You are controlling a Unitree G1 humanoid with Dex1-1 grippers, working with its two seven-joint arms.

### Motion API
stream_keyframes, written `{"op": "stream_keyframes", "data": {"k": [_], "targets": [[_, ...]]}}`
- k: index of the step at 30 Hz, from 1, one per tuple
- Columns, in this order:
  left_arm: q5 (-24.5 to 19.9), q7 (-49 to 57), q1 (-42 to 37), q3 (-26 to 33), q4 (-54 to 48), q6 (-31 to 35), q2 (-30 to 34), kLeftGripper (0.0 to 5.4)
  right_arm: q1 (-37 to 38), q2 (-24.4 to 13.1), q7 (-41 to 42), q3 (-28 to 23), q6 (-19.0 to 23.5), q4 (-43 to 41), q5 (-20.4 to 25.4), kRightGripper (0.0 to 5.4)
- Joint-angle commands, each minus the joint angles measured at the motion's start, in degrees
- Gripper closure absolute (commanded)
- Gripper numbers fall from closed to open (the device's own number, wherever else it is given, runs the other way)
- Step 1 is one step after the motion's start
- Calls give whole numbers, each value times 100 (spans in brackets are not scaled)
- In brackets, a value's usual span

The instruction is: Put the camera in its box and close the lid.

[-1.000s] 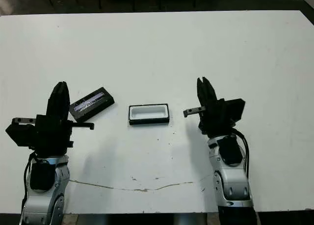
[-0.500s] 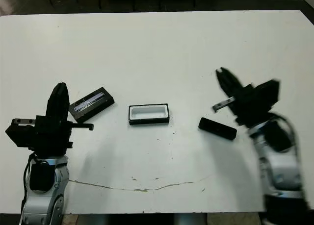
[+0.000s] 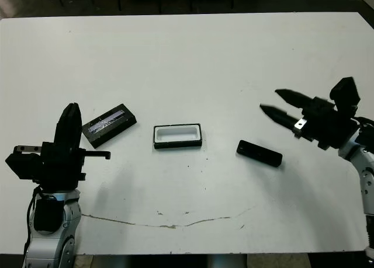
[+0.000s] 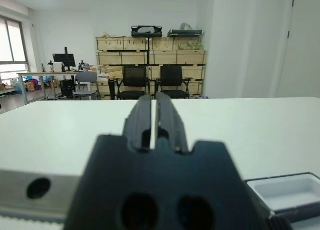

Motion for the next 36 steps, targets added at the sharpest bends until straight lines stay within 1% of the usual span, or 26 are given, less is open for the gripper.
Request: {"op": "stream_keyframes", "data": {"k": [1, 5, 7, 12, 14, 16, 22, 25, 28, 33, 36], "targets": [[-46, -44, 75, 25, 53, 50, 73, 540, -212, -253, 611, 199, 200, 430, 48, 219], [-30, -54, 93, 40, 36, 69, 86, 540, -441, -284, 1069, 313, 295, 879, 78, 149], [-6, -60, 101, 39, 19, 79, 104, 540, -451, -279, 1114, 314, 360, 922, 85, 115], [-10, -67, 123, 19, -5, 113, 110, 540, -438, -198, 1298, 295, 330, 1067, 123, 24], [6, -68, 126, 5, 2, 107, 116, 540, -399, -185, 1274, 283, 427, 1018, 160, 1], [-16, -84, 122, -3, 19, 105, 121, 540, -357, -174, 1241, 287, 455, 968, 173, 1], [8, -92, 98, 3, 37, 107, 129, 540, -263, -116, 1283, 372, 347, 877, 123, 1], [19, -79, 94, 12, 35, 107, 127, 540, -208, -76, 1325, 410, 469, 840, 211, 1], [10, -84, 93, 18, 30, 115, 130, 540, -126, -51, 1402, 445, 347, 851, 192, 1], [11, -92, 93, 17, 27, 118, 136, 540, 216, -255, 1274, 456, 432, 274, 67, 1], [-9, -89, 91, 13, 29, 122, 120, 540, 422, -379, 1170, 431, 612, -1, 59, 1]]}}
